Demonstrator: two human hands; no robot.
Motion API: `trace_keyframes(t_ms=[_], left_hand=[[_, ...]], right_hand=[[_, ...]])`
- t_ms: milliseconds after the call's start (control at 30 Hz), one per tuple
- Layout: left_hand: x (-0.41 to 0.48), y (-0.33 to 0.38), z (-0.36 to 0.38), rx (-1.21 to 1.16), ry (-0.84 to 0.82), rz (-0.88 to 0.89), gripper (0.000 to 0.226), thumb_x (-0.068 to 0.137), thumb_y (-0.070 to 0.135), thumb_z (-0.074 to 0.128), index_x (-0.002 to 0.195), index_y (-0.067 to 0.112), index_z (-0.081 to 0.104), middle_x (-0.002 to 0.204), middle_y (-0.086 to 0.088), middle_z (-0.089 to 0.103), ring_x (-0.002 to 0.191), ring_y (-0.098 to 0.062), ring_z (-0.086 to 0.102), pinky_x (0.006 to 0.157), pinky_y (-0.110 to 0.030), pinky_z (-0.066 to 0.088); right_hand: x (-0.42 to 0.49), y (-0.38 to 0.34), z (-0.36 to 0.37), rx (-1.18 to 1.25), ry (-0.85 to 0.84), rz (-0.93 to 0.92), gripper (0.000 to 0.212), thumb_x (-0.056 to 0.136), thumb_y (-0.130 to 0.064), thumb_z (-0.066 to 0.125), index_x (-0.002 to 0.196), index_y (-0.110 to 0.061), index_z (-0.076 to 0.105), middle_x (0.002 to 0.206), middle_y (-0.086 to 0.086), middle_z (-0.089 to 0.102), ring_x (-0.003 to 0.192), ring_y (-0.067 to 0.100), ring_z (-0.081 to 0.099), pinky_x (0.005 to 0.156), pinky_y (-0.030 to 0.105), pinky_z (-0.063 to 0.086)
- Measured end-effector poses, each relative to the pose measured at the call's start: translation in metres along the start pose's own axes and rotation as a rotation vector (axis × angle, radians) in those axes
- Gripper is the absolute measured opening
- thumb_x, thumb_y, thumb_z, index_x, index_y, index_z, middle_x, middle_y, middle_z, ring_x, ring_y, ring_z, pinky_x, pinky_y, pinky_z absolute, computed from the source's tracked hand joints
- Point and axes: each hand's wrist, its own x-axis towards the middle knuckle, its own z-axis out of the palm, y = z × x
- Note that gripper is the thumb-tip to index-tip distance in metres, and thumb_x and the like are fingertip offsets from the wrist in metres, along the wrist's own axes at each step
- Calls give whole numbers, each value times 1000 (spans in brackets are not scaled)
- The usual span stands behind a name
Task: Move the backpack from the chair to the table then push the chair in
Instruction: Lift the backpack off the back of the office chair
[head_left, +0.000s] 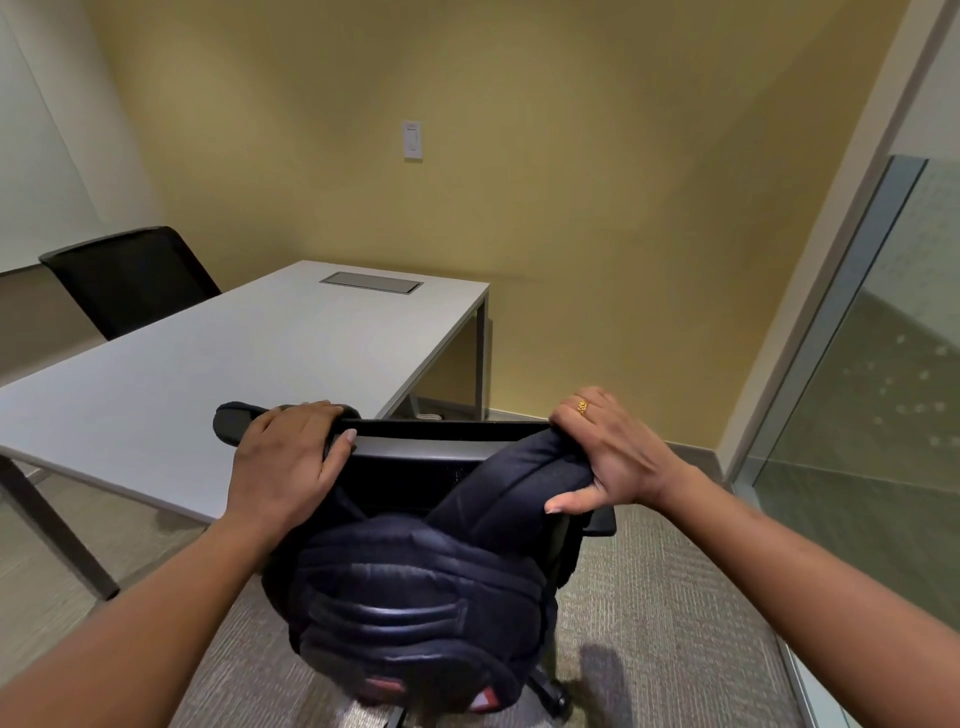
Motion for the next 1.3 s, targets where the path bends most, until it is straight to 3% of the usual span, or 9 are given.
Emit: trace_keyframes(t_ms=[167,267,333,500,667,800,967,1133,1300], left_hand=[[2,-9,-8,-4,-118,94,72,80,66,16,119,19,54,125,-3,60,117,-23,53,98,-43,35],[10,-28,-18,42,-336,261,86,70,81,11,132,29,38,143,4,41,128,-17,40,103,-43,28],[19,-44,-24,74,-501,387,91,64,87,22,137,33,27,150,8,28,133,-15,30,107,-43,24],[50,-69,-37,85,-743,571,101,59,53,76,139,35,17,151,10,21,135,-14,24,108,-37,28],[71,-88,-37,107,-748,707,100,55,27,84,135,33,24,147,5,32,130,-18,34,99,-29,33],[79,-111,-43,116,-666,766,93,54,44,82,130,30,31,138,5,41,121,-18,42,96,-31,38],[81,-138,-51,118,-624,732,92,52,55,80,127,23,36,133,2,46,116,-19,44,93,-31,40],[77,-162,-60,131,-725,635,80,50,65,75,110,21,45,108,-2,60,94,-18,51,77,-26,40],[71,-172,-68,56,-832,496,80,49,65,77,108,13,58,100,-6,66,90,-21,58,80,-31,52]], right_hand=[[-5,-15,-9,0,-17,54,86,66,-84,32,79,-1,51,71,10,51,66,26,45,66,35,36],[-4,-27,-15,-4,-23,75,86,66,-84,34,77,-1,51,70,10,50,64,25,44,62,33,36],[-2,-34,-19,-7,-19,89,84,66,-84,35,77,-2,50,69,8,48,64,24,43,60,31,35],[4,-54,-26,-42,-12,129,80,69,-83,34,76,-4,49,68,1,40,62,20,40,59,29,35],[13,-73,-28,-75,-45,189,81,68,-83,34,74,-4,48,63,5,42,58,21,40,56,31,37],[24,-90,-30,-99,-65,237,81,67,-84,33,72,-5,47,61,7,43,58,25,42,54,38,40],[44,-107,-35,-110,-108,321,84,62,-87,30,73,-6,45,63,9,45,60,27,41,56,41,38],[63,-126,-36,-142,-107,333,80,62,-88,29,71,-9,43,60,5,40,57,23,37,54,34,31],[77,-135,-43,-148,-145,364,85,61,-89,26,72,-7,44,61,5,41,58,25,39,56,40,36]])
